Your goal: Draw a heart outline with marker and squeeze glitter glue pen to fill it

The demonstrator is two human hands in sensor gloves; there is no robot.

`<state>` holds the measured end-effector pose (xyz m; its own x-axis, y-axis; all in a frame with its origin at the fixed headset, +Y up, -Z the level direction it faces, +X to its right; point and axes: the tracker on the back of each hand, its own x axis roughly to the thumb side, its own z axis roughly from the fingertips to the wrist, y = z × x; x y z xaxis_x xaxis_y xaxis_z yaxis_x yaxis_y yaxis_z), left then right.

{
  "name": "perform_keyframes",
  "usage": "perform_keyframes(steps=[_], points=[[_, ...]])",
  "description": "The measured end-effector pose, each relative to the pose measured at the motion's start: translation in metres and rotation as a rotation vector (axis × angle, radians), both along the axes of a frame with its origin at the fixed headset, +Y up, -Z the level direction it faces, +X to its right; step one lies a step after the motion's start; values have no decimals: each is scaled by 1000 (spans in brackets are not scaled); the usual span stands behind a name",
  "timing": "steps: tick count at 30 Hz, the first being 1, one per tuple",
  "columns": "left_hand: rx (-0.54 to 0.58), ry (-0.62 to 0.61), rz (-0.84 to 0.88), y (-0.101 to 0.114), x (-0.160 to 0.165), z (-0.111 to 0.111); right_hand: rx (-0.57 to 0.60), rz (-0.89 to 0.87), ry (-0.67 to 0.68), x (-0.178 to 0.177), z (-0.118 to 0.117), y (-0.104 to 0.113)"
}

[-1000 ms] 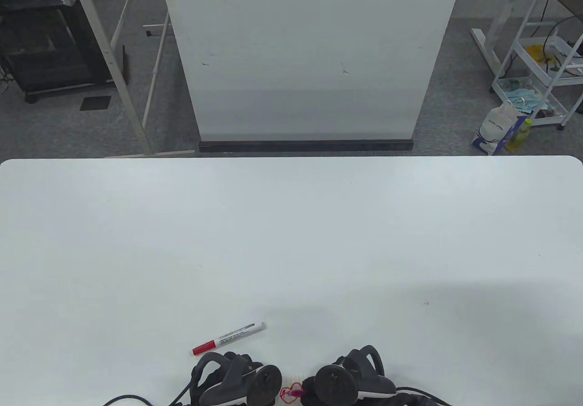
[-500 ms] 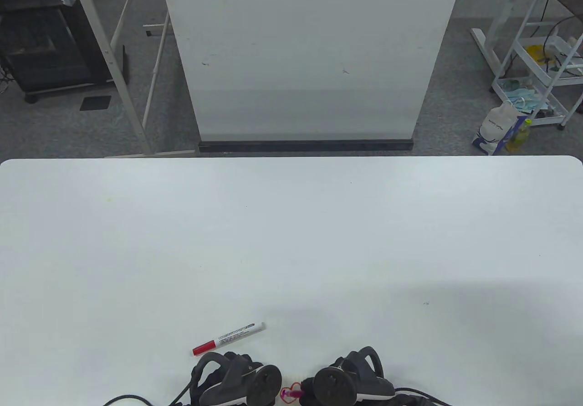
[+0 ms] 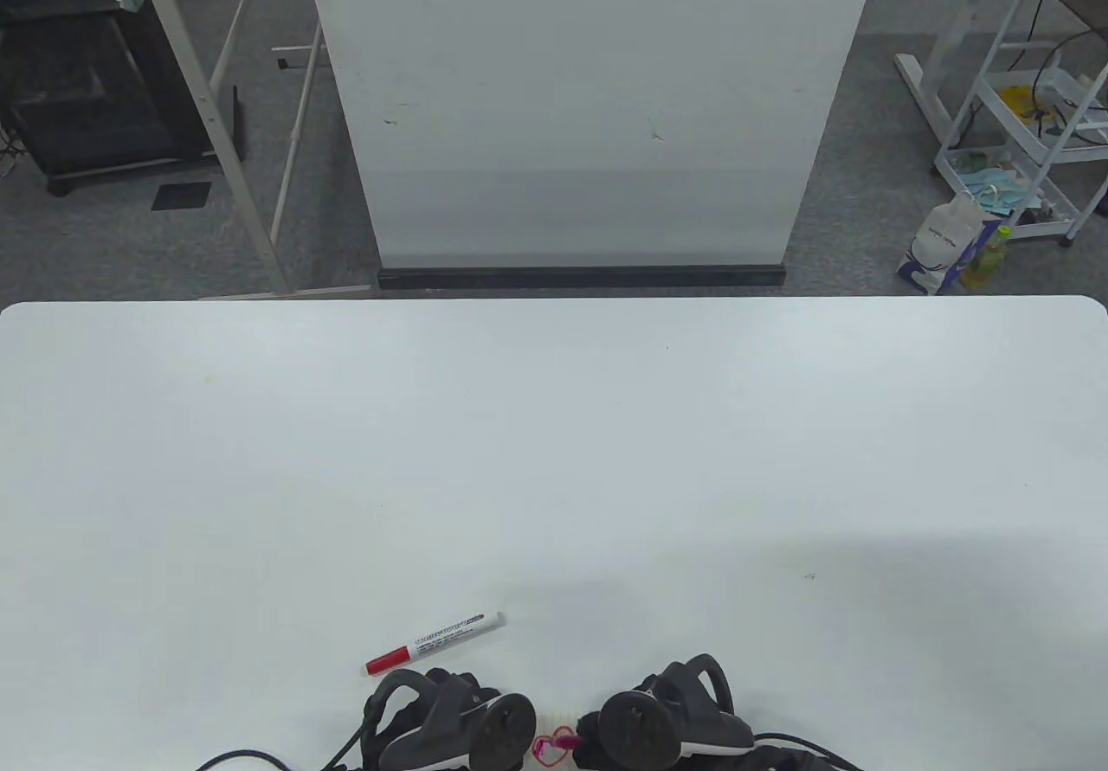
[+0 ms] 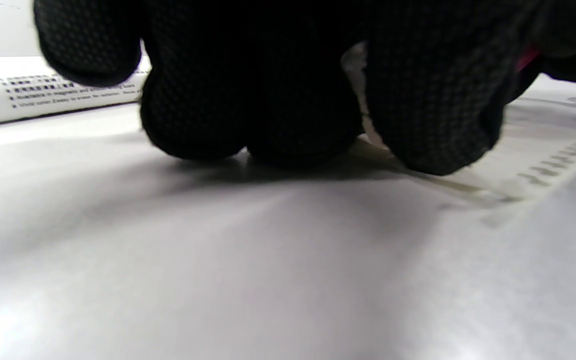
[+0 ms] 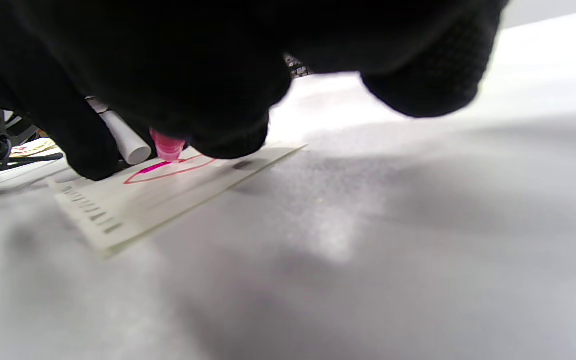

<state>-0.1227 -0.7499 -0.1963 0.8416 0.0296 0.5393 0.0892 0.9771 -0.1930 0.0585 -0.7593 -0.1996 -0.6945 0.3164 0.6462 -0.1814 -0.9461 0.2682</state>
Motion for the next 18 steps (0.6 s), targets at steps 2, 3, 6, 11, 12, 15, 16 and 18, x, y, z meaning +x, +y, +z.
perform_keyframes(steps=[2, 3, 6, 11, 12, 15, 16, 18], points=[[-1, 0, 0, 0, 0, 0, -28, 7, 34, -1, 1, 0], [-1, 0, 1, 0, 0, 0, -38, 9, 39, -1, 1, 0], [-1, -1, 1, 0, 0, 0, -4, 4, 16, 0, 1, -1], [-1, -1, 2, 0, 0, 0, 23, 3, -7, 1, 0, 1], [-1, -1, 2, 0, 0, 0, -3, -2, 8, 0, 0, 0], [-1, -1, 2, 0, 0, 0, -38, -2, 41, -1, 2, -1], [-1, -1, 2, 0, 0, 0, -13, 0, 35, -1, 2, 0], [-1, -1, 2, 0, 0, 0, 36, 5, 6, 0, 2, 0]])
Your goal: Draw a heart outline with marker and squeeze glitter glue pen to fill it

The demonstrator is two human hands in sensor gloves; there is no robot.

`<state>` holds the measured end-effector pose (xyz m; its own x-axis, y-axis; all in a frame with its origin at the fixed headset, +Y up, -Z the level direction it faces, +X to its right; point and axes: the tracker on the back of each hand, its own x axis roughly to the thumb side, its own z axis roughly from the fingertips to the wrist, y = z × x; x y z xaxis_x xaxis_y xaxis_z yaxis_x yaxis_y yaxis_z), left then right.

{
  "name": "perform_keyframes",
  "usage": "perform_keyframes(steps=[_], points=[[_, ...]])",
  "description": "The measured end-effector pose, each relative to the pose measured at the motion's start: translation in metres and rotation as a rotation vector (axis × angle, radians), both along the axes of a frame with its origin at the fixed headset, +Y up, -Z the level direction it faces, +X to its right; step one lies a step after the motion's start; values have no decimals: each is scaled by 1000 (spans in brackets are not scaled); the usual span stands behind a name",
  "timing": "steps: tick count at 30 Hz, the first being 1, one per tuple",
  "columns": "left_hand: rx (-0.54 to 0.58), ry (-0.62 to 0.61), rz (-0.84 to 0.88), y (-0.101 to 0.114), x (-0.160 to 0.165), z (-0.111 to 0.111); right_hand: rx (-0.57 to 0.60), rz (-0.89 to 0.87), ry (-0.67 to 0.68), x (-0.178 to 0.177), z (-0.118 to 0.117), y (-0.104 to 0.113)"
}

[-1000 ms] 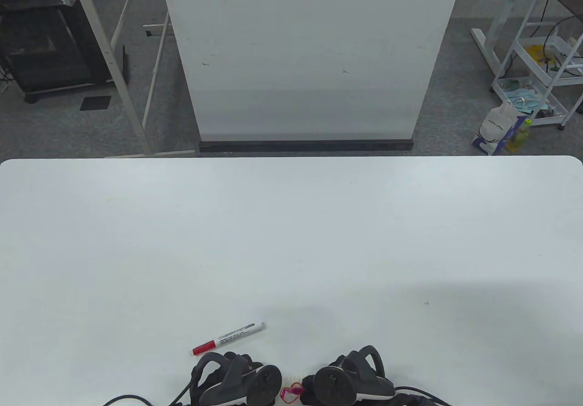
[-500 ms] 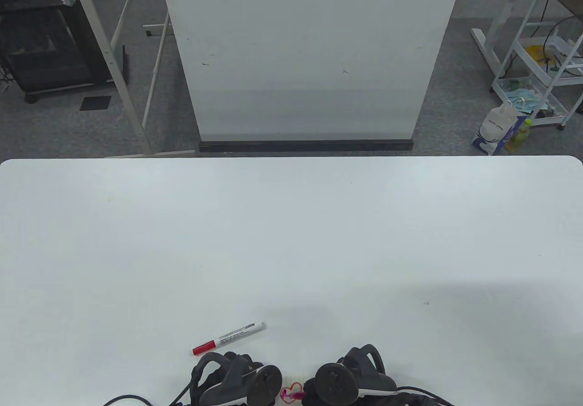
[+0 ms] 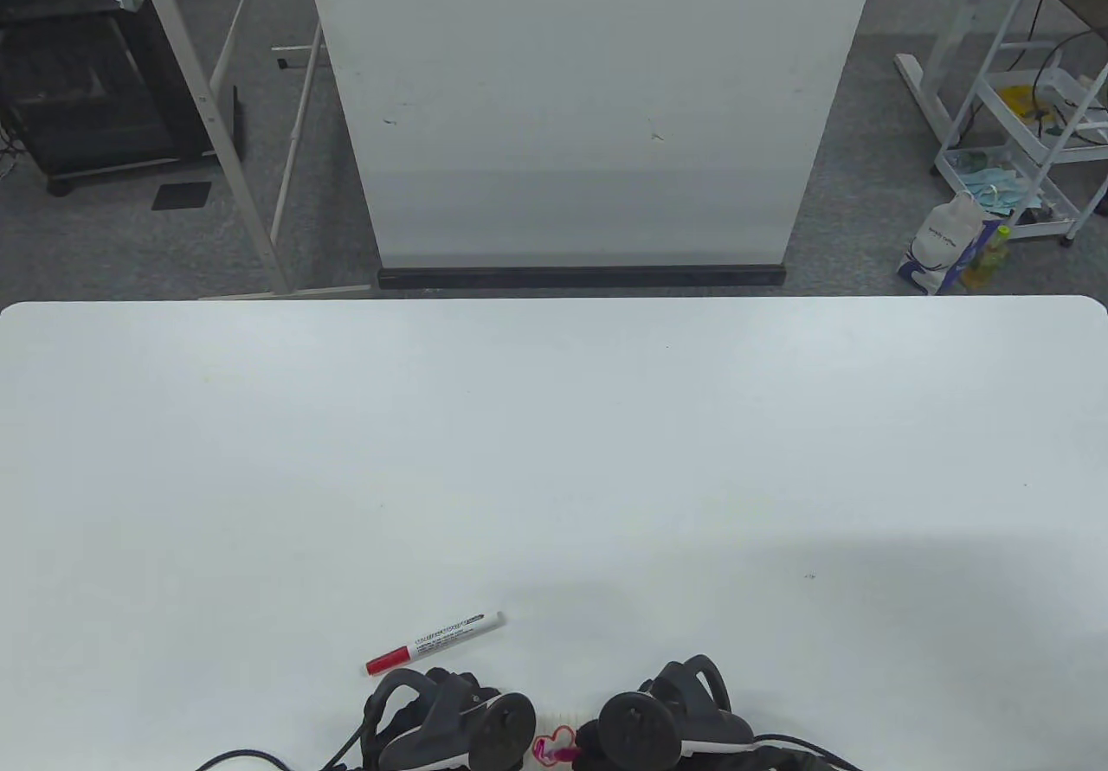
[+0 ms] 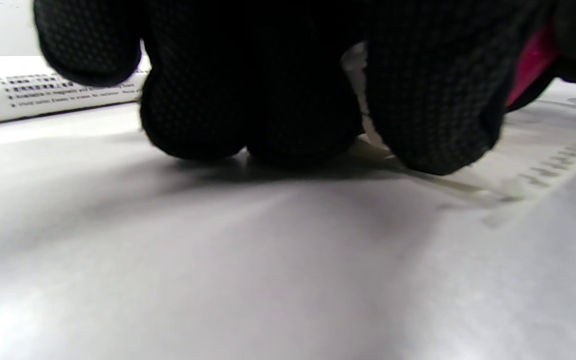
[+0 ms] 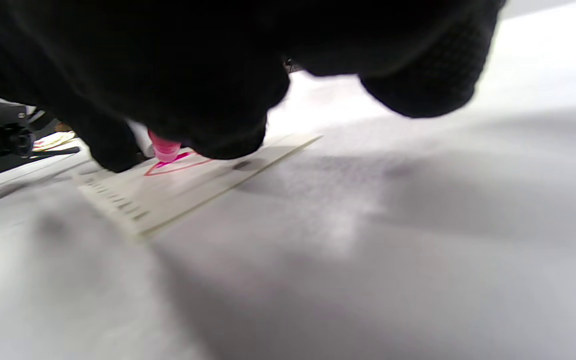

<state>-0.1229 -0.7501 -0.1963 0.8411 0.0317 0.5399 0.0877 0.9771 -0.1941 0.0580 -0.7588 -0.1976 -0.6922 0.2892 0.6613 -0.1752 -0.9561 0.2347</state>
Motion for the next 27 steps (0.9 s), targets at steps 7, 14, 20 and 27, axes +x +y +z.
perform_keyframes(steps=[7, 14, 20, 27], points=[[-1, 1, 1, 0, 0, 0, -67, -2, 38, -1, 2, 1], [0, 2, 0, 0, 0, 0, 8, -41, -14, 0, 1, 1], [-1, 1, 2, 0, 0, 0, -4, -10, -18, -1, 0, 2], [0, 2, 0, 0, 0, 0, -57, 0, 32, -2, 2, 2]])
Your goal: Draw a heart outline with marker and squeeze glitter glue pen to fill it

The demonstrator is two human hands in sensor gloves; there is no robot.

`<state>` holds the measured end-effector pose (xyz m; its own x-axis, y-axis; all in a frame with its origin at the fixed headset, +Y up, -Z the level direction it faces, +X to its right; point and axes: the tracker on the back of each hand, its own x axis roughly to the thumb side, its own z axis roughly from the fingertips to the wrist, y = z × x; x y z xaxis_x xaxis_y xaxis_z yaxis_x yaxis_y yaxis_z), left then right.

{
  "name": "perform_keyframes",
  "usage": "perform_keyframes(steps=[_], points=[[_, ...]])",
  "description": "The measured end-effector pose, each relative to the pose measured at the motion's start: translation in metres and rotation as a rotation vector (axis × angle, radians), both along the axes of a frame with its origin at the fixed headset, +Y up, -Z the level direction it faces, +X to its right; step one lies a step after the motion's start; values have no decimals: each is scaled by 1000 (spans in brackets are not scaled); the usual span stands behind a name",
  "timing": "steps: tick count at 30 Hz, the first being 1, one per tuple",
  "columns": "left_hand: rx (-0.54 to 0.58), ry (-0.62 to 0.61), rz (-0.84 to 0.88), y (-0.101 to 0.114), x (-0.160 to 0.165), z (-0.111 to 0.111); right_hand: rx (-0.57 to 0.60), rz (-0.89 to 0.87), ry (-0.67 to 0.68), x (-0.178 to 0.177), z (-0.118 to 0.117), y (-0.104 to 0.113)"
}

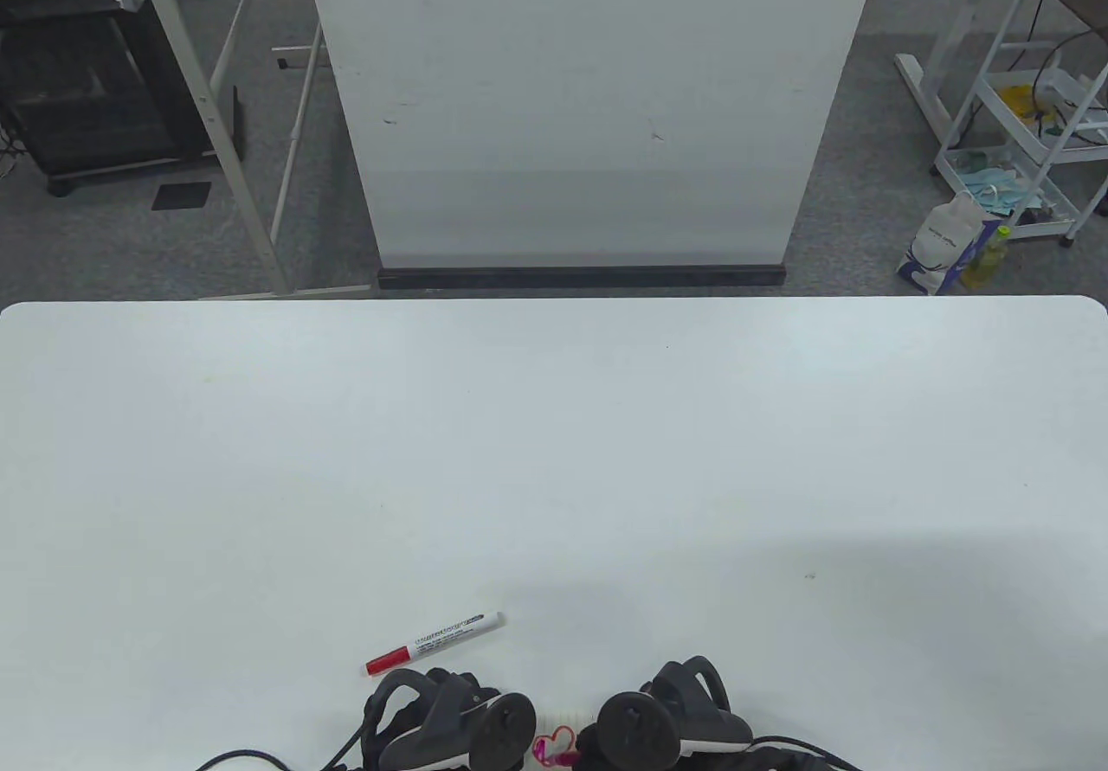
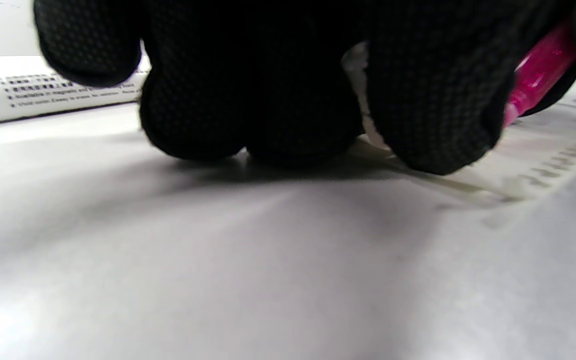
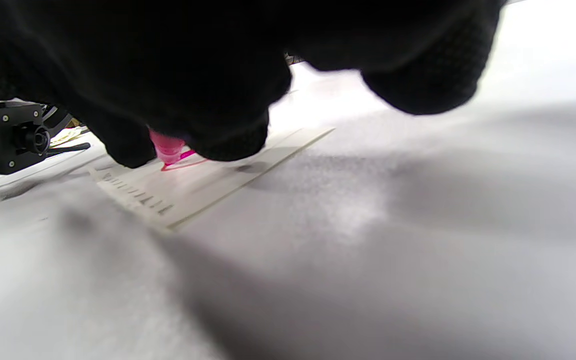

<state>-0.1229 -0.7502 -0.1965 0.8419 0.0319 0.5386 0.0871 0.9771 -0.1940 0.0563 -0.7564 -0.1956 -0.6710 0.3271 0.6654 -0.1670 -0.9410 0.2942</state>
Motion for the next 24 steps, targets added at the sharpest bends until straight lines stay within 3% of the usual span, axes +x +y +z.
perform_keyframes(steps=[3, 9, 14, 20, 24], points=[[0, 1, -3, 0, 0, 0, 81, 7, -43, 1, -1, 1], [0, 2, -4, 0, 0, 0, -8, 9, 6, 1, -1, 1], [1, 2, -4, 0, 0, 0, 69, 12, -40, 2, -3, 1], [0, 2, -5, 0, 1, 0, -28, 24, 22, 2, -2, 3], [1, 1, -6, 0, 1, 0, 40, 16, -23, 3, -2, 3]])
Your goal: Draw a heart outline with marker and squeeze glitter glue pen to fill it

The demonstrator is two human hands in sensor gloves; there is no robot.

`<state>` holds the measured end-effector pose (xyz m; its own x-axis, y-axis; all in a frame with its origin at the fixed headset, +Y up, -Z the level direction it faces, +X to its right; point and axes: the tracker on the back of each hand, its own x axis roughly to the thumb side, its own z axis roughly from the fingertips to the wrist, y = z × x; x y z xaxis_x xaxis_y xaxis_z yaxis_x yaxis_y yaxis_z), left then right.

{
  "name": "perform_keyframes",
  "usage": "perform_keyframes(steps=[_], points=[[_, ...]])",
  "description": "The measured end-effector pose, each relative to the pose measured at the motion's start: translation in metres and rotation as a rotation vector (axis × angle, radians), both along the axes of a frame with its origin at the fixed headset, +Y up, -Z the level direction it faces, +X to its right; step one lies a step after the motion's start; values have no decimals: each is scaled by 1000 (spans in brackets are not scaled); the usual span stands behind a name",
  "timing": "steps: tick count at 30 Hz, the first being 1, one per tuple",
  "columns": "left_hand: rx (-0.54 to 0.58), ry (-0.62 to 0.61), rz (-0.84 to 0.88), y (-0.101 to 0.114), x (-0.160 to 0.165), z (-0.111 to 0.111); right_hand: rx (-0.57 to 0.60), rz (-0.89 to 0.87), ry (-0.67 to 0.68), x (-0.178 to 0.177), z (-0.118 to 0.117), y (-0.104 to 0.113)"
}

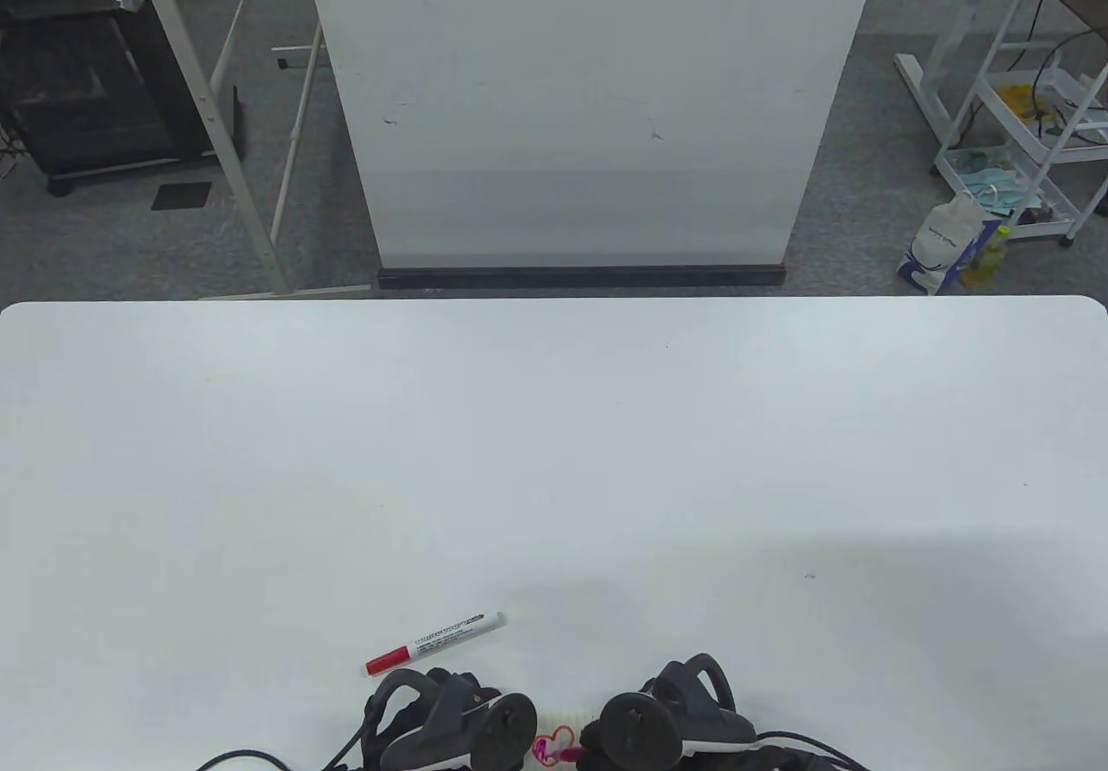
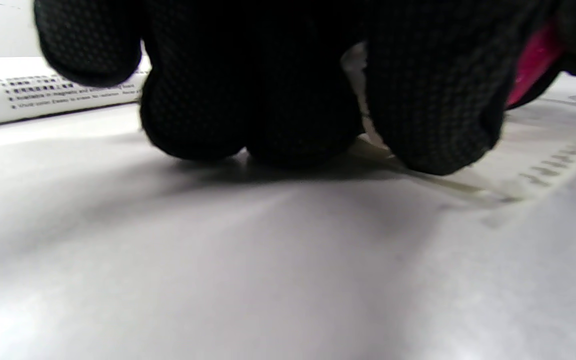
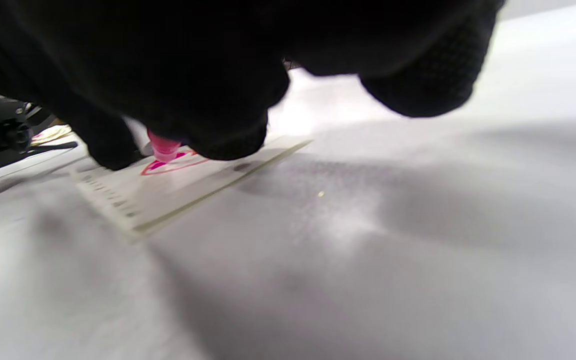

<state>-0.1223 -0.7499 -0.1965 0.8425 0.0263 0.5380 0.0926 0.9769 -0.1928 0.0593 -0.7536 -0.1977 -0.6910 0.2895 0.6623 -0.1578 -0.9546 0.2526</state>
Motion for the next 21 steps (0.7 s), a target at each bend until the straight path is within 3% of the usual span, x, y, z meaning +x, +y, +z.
perform_keyframes(steps=[2, 7, 12, 16, 21], points=[[1, 1, 0, 0, 0, 0, 23, 1, -15, 1, -2, 0], [1, 1, 0, 0, 0, 0, -86, -9, 49, 0, -1, -3], [1, 1, 0, 0, 0, 0, 49, 10, -13, 2, -3, 0], [1, 2, 0, 0, 0, 0, -71, -6, 35, 1, -2, -2], [0, 2, 0, 0, 0, 0, 21, 6, -5, 1, -1, 0]])
